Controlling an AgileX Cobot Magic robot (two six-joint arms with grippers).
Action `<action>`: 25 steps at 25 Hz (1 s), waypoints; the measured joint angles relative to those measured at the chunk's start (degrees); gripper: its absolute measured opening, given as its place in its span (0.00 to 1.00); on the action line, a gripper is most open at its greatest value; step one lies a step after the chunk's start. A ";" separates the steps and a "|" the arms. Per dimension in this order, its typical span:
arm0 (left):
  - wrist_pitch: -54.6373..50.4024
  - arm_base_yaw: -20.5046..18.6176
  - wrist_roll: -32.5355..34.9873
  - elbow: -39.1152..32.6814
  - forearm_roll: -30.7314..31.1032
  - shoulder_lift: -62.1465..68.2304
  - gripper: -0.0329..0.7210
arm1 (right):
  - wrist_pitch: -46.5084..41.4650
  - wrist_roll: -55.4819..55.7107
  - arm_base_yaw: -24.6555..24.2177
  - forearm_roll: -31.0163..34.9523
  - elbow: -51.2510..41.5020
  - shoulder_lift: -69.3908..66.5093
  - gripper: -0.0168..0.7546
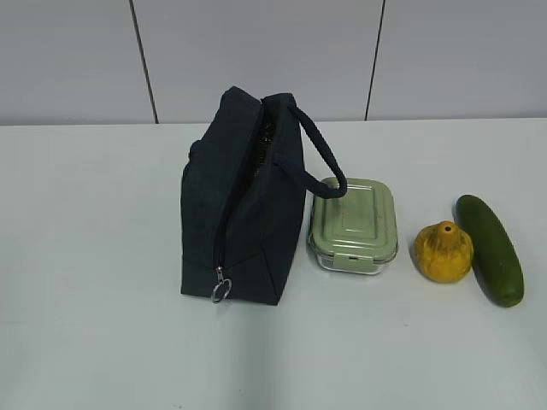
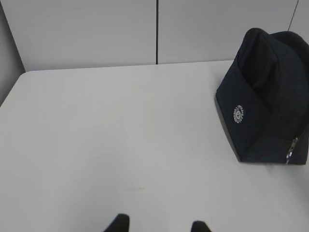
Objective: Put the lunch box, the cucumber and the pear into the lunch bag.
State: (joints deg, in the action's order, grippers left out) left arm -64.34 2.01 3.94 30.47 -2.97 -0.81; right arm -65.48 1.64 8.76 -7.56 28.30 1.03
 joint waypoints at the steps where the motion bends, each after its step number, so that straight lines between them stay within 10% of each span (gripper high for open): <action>1: 0.00 0.00 0.00 0.00 -0.18 0.00 0.36 | 0.00 0.00 0.00 0.00 0.00 0.00 0.69; 25: 13.47 0.00 7.01 11.04 -16.26 35.06 0.52 | 7.79 5.57 0.00 0.95 9.39 -33.23 0.69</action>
State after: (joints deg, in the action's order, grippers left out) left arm -50.87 2.01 10.96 41.50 -19.23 34.25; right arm -57.68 7.21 8.76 -6.61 37.69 -32.21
